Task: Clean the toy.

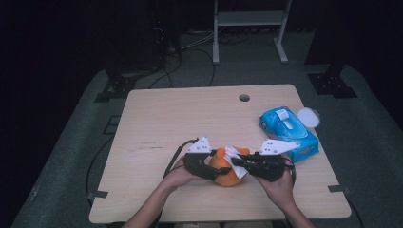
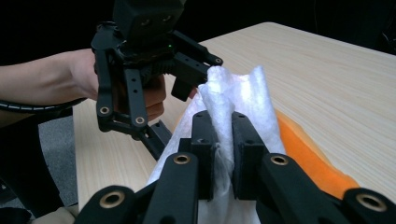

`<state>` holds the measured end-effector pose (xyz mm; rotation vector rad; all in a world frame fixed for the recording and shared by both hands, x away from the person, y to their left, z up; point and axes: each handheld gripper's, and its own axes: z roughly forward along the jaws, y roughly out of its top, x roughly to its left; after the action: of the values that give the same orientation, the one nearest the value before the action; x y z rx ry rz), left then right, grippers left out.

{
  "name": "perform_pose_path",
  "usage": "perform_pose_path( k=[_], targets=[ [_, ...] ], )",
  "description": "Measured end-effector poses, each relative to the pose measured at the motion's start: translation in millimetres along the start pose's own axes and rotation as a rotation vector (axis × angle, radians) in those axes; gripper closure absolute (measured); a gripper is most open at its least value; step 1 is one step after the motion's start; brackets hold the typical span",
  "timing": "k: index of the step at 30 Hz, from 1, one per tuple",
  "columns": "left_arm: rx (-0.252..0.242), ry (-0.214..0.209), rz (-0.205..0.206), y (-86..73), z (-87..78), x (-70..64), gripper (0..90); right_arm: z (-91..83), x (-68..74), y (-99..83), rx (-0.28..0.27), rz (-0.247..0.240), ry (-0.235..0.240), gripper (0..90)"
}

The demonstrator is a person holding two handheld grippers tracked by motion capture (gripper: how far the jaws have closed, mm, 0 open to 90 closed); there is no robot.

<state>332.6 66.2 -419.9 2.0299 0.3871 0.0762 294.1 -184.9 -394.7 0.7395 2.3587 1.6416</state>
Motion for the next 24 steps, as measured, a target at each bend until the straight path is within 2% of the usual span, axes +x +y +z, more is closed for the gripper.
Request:
perform_pose_path(
  k=[3,6,7,10,12,13,18,20,21,24],
  targets=[
    [-0.006,-0.004,-0.009,-1.3,0.1,3.1,29.4,-3.2,-9.1,-3.4,-0.005,0.024,-0.019,80.6],
    [-0.016,-0.009,-0.026,-4.0,-2.2,6.7,29.4,-8.0,-20.0,-8.3,-0.003,0.064,-0.070,80.2],
    [-0.019,-0.008,-0.035,-4.6,-2.7,7.9,29.3,-9.3,-24.2,-10.6,0.000,0.085,-0.077,80.2],
    [-0.023,-0.005,-0.047,-4.5,-1.6,8.5,28.1,-10.6,-27.8,-14.2,-0.001,0.108,-0.081,80.2],
    [-0.027,0.011,-0.059,-3.6,0.3,8.0,26.2,-10.0,-25.7,-13.3,0.002,0.091,-0.085,80.3],
    [-0.032,0.021,-0.073,-3.7,1.7,7.8,26.2,-7.9,-20.5,-11.6,0.002,0.070,-0.068,80.4],
    [-0.035,0.028,-0.075,-4.2,3.4,4.4,26.6,-1.3,-6.0,-6.3,-0.011,0.028,0.001,80.3],
    [-0.027,0.024,-0.061,-3.9,4.6,2.1,27.8,-0.3,-4.3,-5.4,-0.005,0.019,0.003,80.3],
    [-0.020,0.024,-0.041,-3.3,4.6,0.8,28.3,-0.1,-5.0,-5.8,-0.003,0.014,-0.004,80.4],
    [-0.016,0.019,-0.020,-3.4,5.2,-1.3,29.3,-3.8,-12.0,-7.0,-0.017,0.042,-0.019,80.3]
  ],
)
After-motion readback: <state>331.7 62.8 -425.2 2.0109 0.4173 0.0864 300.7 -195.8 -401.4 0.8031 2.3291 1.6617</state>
